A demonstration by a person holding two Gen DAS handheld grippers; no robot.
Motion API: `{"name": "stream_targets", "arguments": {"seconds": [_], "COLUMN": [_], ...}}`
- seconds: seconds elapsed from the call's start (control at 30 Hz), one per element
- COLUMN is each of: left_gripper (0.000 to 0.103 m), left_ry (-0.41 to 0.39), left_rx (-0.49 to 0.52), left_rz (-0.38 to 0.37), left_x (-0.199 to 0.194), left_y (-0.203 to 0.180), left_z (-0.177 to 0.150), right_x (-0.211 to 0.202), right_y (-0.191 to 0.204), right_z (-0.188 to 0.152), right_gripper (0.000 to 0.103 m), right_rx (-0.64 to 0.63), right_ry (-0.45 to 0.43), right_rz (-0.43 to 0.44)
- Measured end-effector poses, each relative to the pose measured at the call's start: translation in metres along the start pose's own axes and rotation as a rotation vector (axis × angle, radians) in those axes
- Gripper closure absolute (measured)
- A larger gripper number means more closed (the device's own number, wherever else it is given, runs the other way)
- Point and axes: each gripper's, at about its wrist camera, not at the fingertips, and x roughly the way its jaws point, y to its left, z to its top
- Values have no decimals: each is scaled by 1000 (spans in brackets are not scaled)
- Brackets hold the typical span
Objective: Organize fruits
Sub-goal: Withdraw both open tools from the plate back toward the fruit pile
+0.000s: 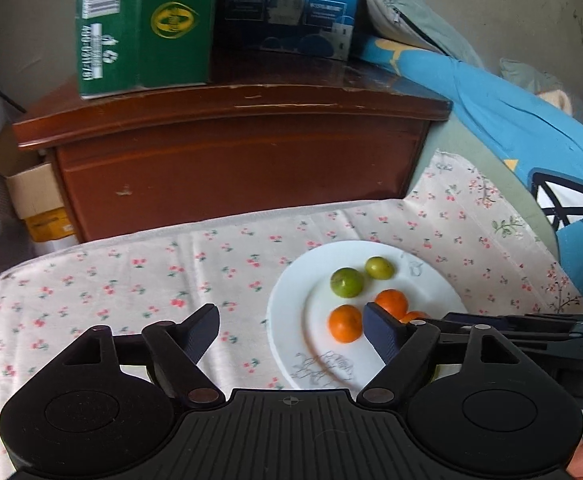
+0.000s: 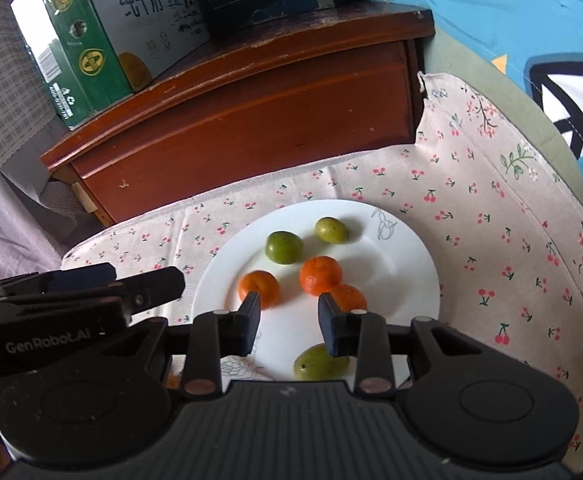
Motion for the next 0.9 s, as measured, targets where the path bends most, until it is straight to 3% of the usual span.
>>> {"name": "stream_targets", "arguments": {"seconds": [0.9], "left_gripper": [23], "left_ry": [43], "left_rx": [-146], "left_rz": [66], "left_x": [-64], "left_y": [52], "left_z": [-41], "right_x": [-35], "right_y": [27], "right_z": [-33], "right_gripper": [68], "right_rx": [-20], "right_ry": [27], "right_rz": [45]}}
